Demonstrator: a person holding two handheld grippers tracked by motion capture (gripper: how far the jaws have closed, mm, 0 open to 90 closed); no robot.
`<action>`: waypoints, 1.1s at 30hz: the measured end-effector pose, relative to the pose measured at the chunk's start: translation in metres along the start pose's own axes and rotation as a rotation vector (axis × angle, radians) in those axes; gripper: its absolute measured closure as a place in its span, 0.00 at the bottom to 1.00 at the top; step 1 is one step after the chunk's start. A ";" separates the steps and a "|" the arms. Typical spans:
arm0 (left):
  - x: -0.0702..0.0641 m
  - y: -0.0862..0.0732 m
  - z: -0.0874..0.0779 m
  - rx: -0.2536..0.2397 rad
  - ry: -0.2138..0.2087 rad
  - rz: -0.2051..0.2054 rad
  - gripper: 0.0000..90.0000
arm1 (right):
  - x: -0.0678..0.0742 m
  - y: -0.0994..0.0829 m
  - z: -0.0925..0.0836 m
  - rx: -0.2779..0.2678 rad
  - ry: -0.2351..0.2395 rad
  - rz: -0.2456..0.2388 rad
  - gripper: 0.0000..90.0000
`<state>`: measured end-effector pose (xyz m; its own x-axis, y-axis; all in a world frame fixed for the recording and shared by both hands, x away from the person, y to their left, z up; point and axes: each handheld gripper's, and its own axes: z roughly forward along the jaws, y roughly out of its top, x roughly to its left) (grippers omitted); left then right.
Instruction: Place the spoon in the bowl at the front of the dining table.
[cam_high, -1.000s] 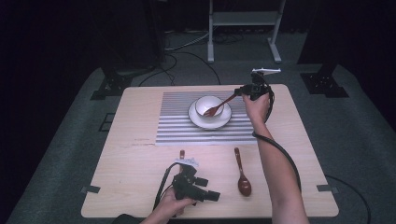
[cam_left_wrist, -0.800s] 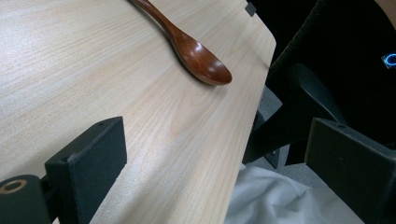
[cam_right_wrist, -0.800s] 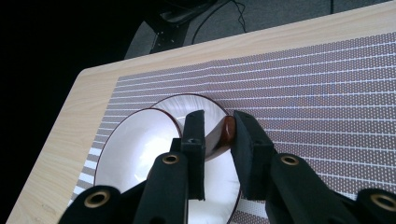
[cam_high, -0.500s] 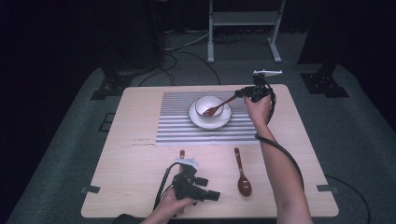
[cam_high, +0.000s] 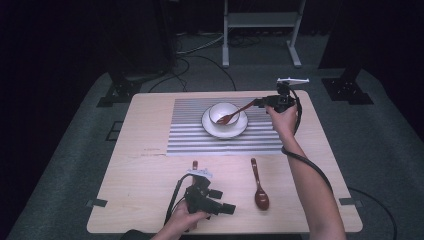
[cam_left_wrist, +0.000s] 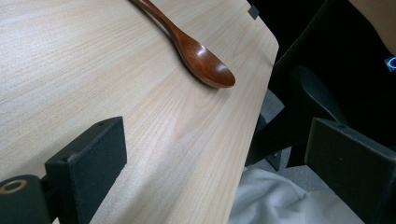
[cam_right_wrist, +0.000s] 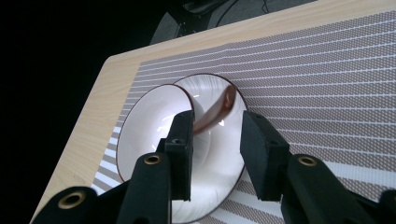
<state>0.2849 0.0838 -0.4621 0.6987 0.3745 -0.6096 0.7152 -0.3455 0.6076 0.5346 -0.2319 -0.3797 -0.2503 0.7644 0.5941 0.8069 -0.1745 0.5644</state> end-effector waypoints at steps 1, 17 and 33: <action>0.000 0.000 0.000 0.001 0.000 0.001 0.05 | -0.001 -0.001 -0.002 -0.001 0.002 0.000 0.70; 0.001 0.000 0.000 0.004 0.004 0.007 0.05 | 0.001 -0.019 -0.030 0.044 0.020 -0.072 0.62; 0.002 0.000 -0.002 -0.003 0.012 0.001 0.05 | 0.000 -0.040 -0.045 0.089 0.021 -0.120 0.52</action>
<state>0.2865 0.0868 -0.4624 0.6992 0.3847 -0.6026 0.7144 -0.3434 0.6096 0.4784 -0.2530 -0.3764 -0.3576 0.7635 0.5378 0.8148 -0.0264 0.5792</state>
